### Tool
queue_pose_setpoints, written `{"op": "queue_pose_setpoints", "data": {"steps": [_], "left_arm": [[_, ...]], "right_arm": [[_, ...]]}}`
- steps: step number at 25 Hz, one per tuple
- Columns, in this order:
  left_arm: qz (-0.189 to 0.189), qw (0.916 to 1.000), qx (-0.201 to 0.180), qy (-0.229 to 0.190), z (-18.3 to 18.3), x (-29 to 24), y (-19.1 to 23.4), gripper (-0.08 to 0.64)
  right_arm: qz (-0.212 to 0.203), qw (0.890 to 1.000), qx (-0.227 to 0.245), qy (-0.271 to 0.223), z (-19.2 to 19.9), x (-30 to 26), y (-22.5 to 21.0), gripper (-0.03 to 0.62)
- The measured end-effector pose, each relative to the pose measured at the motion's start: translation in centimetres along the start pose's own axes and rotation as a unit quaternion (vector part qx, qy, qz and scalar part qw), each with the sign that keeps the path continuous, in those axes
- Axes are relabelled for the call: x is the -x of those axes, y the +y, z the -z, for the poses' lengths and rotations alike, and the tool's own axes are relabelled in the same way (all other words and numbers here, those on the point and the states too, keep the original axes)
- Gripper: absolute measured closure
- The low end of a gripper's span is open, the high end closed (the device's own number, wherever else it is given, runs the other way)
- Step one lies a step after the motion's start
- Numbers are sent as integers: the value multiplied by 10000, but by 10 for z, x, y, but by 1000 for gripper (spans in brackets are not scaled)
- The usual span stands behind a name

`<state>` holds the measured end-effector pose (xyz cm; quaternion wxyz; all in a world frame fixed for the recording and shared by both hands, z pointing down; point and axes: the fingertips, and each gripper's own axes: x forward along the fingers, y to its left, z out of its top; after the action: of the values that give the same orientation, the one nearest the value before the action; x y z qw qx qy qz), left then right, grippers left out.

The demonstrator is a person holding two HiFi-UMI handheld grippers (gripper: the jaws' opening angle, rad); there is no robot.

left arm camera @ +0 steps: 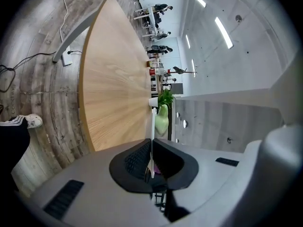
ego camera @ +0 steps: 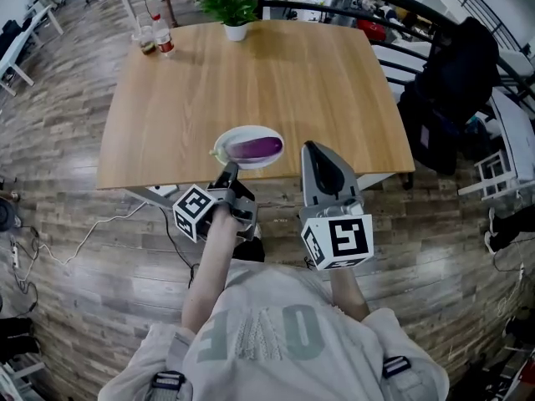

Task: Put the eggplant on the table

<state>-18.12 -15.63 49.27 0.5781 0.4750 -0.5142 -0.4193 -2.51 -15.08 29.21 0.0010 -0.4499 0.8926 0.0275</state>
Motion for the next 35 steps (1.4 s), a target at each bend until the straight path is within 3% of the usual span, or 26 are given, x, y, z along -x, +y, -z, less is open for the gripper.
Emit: {"op": "queue_pose_setpoints", "data": {"steps": [7, 15, 29, 35], "left_arm": [[-16, 9995, -29, 303, -31, -75, -14, 541], [21, 9986, -223, 471, -49, -130, -25, 541], [-4, 9979, -455, 464, -25, -176, -27, 541], [19, 9981, -279, 546, -14, -187, -9, 541]], "right_arm": [[199, 9997, 74, 124, 4, -76, -18, 574], [430, 9987, 207, 194, 0, -120, -39, 574], [333, 9988, 109, 335, 11, -148, -85, 574], [370, 9984, 17, 424, 21, -149, -99, 574]]}}
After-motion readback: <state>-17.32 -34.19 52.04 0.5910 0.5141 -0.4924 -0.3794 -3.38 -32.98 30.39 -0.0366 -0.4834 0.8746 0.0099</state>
